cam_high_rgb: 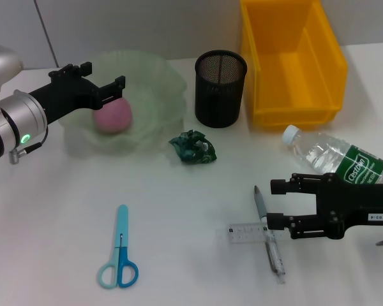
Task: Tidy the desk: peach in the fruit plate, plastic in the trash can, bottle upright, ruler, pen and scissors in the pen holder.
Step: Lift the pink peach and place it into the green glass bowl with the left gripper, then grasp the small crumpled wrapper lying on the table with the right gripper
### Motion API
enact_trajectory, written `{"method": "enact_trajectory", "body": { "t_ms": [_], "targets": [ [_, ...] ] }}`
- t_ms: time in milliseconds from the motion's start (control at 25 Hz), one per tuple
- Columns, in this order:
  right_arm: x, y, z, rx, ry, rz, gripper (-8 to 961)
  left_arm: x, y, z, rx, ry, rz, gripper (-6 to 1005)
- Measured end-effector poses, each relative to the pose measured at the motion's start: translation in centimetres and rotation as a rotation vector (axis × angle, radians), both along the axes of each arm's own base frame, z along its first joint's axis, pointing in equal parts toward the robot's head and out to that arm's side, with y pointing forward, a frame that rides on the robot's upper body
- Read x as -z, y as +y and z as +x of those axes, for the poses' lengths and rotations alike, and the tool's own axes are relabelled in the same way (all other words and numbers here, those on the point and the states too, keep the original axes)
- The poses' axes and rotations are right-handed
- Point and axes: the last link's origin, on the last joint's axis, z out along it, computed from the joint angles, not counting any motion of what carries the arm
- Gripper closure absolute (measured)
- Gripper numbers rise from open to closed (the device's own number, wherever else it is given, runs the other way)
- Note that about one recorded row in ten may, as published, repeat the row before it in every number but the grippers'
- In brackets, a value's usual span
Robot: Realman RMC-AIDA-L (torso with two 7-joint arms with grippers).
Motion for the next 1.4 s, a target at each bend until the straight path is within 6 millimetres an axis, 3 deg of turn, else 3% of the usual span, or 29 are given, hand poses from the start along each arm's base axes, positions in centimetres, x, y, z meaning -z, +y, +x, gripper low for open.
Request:
{"method": "enact_trajectory", "body": {
  "t_ms": [160, 360, 480, 600, 680, 800, 1120, 1400],
  "targets": [
    [0.0, 0.0, 0.0, 0.002, 0.002, 0.002, 235, -0.1, 0.1, 0.1, 0.004, -0.003, 0.001, 234],
    [0.0, -0.1, 0.1, 0.005, 0.005, 0.008, 238, -0.2, -0.1, 0.5, 0.022, -0.034, -0.013, 204],
    [0.0, -0.1, 0.1, 0.007, 0.005, 0.009, 240, -1.5, -2.3, 2.1, 0.128, -0.212, -0.136, 198],
    [0.0, -0.1, 0.2, 0.008, 0.004, 0.010, 242, -1.5, -2.3, 2.1, 0.128, -0.212, -0.136, 198],
    [-0.1, -0.1, 0.2, 0.008, 0.002, 0.011, 244, -3.8, -8.6, 2.4, 0.301, -0.335, -0.426, 198],
    [-0.2, -0.1, 0.3, 0.011, 0.001, 0.011, 246, -3.8, -10.6, 1.4, 0.315, -0.333, -0.520, 198],
    [-0.3, 0.2, -0.1, 0.003, 0.001, -0.006, 251, -2.4, -14.4, -1.3, 0.350, -0.220, -0.644, 198],
    [-2.6, 2.6, -1.9, 0.097, -0.017, -0.048, 256, -1.9, -15.5, -2.2, 0.352, -0.198, -0.659, 198]
  ]
}}
